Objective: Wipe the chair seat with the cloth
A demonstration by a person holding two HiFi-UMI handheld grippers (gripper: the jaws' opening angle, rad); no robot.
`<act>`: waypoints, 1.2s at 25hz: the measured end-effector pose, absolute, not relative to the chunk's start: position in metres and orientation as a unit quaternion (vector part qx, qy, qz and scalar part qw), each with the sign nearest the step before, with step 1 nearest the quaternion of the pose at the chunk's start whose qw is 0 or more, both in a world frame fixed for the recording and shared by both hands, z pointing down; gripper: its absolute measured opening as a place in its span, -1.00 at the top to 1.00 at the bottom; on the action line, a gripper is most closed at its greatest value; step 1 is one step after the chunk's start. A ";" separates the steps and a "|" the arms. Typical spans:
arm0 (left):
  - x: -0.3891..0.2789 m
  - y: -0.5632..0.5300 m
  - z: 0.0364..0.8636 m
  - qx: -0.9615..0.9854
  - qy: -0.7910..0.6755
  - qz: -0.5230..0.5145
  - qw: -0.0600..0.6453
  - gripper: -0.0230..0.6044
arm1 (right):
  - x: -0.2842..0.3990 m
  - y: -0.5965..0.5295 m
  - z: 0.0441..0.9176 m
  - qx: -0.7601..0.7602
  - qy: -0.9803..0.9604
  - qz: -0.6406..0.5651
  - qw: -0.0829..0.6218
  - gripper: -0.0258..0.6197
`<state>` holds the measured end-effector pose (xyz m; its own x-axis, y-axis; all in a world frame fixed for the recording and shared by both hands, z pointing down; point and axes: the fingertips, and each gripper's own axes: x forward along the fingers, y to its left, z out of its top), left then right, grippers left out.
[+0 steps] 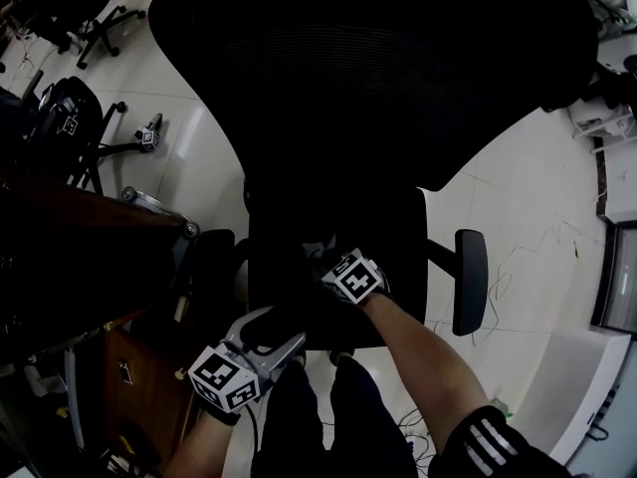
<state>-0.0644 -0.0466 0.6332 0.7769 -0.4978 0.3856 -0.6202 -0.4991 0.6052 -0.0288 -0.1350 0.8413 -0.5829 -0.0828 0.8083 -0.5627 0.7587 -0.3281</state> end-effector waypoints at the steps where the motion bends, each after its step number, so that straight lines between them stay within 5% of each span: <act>1: -0.067 -0.045 0.634 0.861 -0.326 0.081 0.382 0.00 | -0.047 -0.124 0.842 0.178 -0.844 0.291 0.415 0.80; 8: -0.070 -0.036 0.642 0.856 -0.333 0.085 0.387 0.00 | -0.074 -0.083 0.876 0.133 -0.837 0.274 0.455 0.80; 23: -0.028 -0.021 0.634 0.871 -0.287 0.086 0.390 0.00 | 0.159 -0.073 0.889 0.253 -0.738 0.295 0.551 0.80; 30: -0.058 -0.011 0.635 0.863 -0.301 0.093 0.394 0.00 | 0.044 -0.066 0.855 0.209 -0.807 0.294 0.468 0.80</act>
